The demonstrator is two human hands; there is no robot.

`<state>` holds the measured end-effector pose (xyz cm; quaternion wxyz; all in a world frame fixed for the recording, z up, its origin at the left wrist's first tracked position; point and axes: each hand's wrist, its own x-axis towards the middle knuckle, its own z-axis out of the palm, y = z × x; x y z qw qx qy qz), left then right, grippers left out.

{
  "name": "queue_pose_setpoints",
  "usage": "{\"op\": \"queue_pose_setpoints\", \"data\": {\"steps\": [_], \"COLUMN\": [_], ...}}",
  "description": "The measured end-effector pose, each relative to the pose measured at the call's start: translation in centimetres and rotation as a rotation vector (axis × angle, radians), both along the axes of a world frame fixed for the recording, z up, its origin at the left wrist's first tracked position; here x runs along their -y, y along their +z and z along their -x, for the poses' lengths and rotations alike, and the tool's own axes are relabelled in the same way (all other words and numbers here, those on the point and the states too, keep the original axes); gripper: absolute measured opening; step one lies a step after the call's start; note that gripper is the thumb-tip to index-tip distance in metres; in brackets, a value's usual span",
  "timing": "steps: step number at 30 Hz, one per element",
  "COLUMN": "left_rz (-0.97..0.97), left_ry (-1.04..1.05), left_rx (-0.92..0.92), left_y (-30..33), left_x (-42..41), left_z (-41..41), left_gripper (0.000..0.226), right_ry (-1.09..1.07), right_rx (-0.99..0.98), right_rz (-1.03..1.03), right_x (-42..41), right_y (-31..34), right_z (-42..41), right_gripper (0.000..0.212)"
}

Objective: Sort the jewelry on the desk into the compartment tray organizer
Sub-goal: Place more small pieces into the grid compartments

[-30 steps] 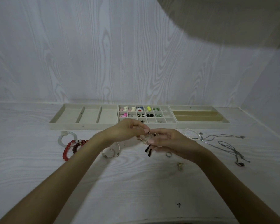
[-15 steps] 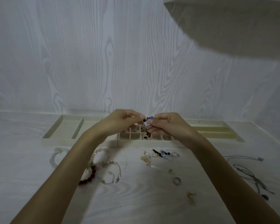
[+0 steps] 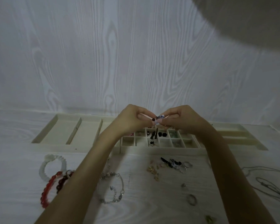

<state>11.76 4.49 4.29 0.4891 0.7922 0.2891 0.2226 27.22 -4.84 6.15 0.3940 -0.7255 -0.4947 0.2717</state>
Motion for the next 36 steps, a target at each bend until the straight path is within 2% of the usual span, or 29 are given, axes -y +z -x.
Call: {"op": "queue_pose_setpoints", "data": {"steps": [2,8,15,20,25,30,36], "left_rz": [-0.015,-0.066,-0.111,-0.21,-0.334,-0.44,-0.48], "left_ry": [-0.001,-0.05,-0.069,-0.08,-0.101,-0.108,-0.1], "left_rx": [-0.017,-0.055,-0.072,-0.164,-0.275,-0.346,-0.316], "left_y": [-0.3,-1.0,-2.5,-3.9,-4.6,-4.4,-4.3], "left_x": [0.2,0.6,0.2,0.1,0.5,0.9,0.8], "left_z": [-1.0,-3.1,-3.7,-4.2,-4.8,-4.9,-4.6], "left_gripper": [0.009,0.01,0.015,0.015,0.016,0.019,0.031], "right_ry": [0.007,0.032,0.038,0.075,0.114,0.058,0.004], "right_rx": [0.031,0.106,0.086,0.244,0.312,0.275,0.284], "right_rz": [0.053,0.158,0.214,0.3,0.425,0.361,0.322], "right_x": [0.2,0.6,0.5,0.5,0.7,0.7,0.8], "right_y": [0.0,-0.3,-1.4,-2.3,-2.3,-2.3,-2.5], "right_z": [-0.7,-2.7,-3.9,-4.2,-4.1,-4.4,-4.6], "right_gripper": [0.005,0.014,0.018,0.018,0.019,0.018,0.015]}}
